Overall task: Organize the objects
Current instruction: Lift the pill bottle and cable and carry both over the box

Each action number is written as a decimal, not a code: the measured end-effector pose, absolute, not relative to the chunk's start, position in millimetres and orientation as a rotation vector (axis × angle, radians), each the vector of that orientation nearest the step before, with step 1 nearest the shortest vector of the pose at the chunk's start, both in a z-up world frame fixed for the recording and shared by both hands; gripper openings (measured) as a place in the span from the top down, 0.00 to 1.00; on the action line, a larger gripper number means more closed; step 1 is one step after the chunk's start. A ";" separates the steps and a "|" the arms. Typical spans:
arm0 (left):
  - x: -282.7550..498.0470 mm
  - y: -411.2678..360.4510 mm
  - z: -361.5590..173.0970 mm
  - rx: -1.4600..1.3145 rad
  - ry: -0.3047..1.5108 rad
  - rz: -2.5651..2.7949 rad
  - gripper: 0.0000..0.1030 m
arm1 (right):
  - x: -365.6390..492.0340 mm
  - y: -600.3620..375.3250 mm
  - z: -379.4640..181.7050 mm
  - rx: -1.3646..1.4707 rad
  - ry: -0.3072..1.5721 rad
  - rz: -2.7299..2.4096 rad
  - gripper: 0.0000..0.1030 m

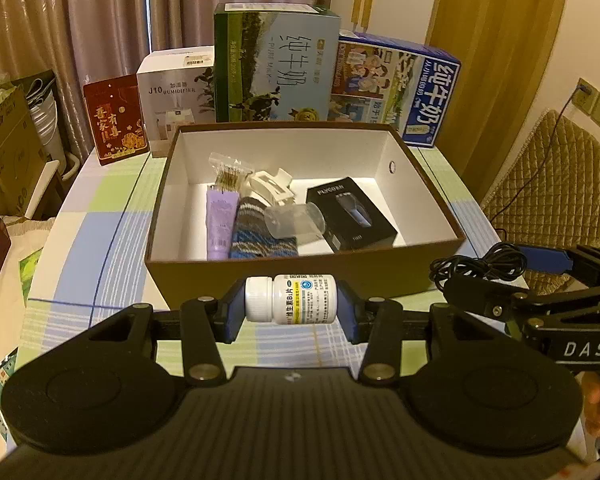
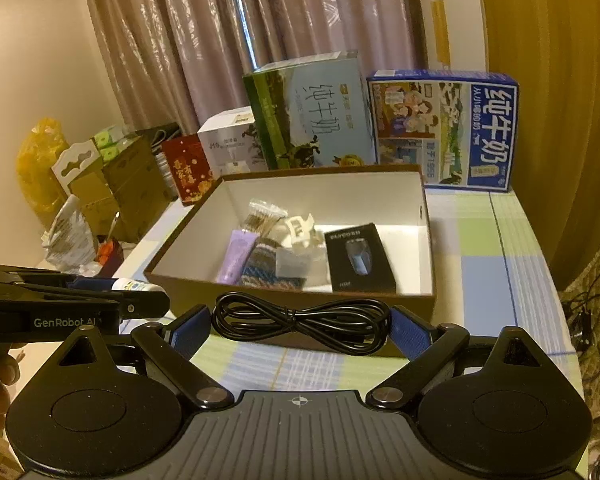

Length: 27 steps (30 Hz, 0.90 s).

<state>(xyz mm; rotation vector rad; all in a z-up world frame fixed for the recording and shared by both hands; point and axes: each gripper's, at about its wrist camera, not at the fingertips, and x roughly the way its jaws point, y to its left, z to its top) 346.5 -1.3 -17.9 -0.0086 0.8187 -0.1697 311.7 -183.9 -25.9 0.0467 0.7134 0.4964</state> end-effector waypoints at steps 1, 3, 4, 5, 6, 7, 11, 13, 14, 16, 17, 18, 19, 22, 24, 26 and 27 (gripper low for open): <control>350.9 -0.2 -17.8 -0.006 0.818 -0.169 0.60 | 314.9 -182.5 -26.3 0.047 0.713 0.496 0.11; 357.9 1.5 -18.6 0.001 0.817 -0.166 0.60 | 322.7 -179.2 -26.0 0.043 0.712 0.495 0.11; 361.7 2.4 -19.0 0.003 0.818 -0.165 0.60 | 325.9 -177.8 -26.1 0.040 0.710 0.493 0.11; 365.8 3.6 -19.3 0.003 0.819 -0.164 0.60 | 329.2 -176.1 -26.3 0.038 0.710 0.491 0.11; 369.6 4.8 -19.6 0.004 0.819 -0.163 0.60 | 333.6 -174.3 -26.8 0.038 0.710 0.491 0.11; 373.3 5.7 -20.0 0.004 0.819 -0.161 0.60 | 337.0 -172.9 -27.0 0.036 0.710 0.489 0.11; 388.4 9.2 -21.6 0.005 0.819 -0.159 0.60 | 350.0 -167.0 -28.9 0.029 0.711 0.481 0.11; 395.4 10.3 -22.9 0.004 0.820 -0.159 0.60 | 356.3 -164.3 -30.8 0.025 0.711 0.476 0.11; 399.2 11.0 -23.9 0.005 0.822 -0.159 0.60 | 359.7 -162.8 -31.8 0.022 0.712 0.473 0.11; 406.6 12.2 -25.8 0.008 0.823 -0.157 0.60 | 366.8 -160.5 -34.0 0.022 0.716 0.470 0.11; 410.2 12.7 -27.1 0.012 0.824 -0.157 0.60 | 370.9 -159.1 -35.4 0.021 0.718 0.467 0.11; 414.7 13.3 -28.5 0.015 0.827 -0.155 0.60 | 374.7 -158.3 -36.3 0.020 0.719 0.465 0.11; 418.1 14.4 -29.8 0.017 0.830 -0.154 0.60 | 378.5 -157.2 -37.5 0.019 0.720 0.463 0.11; 430.9 16.7 -35.1 0.022 0.841 -0.152 0.60 | 389.7 -153.8 -42.1 0.016 0.726 0.456 0.11; 440.3 17.4 -39.1 0.026 0.851 -0.153 0.60 | 397.6 -151.4 -46.1 0.012 0.732 0.456 0.11; 448.4 17.5 -42.9 0.030 0.860 -0.155 0.60 | 405.0 -148.3 -51.1 0.006 0.742 0.455 0.11; 452.6 17.6 -44.9 0.030 0.866 -0.158 0.60 | 408.2 -146.9 -53.6 0.003 0.747 0.455 0.11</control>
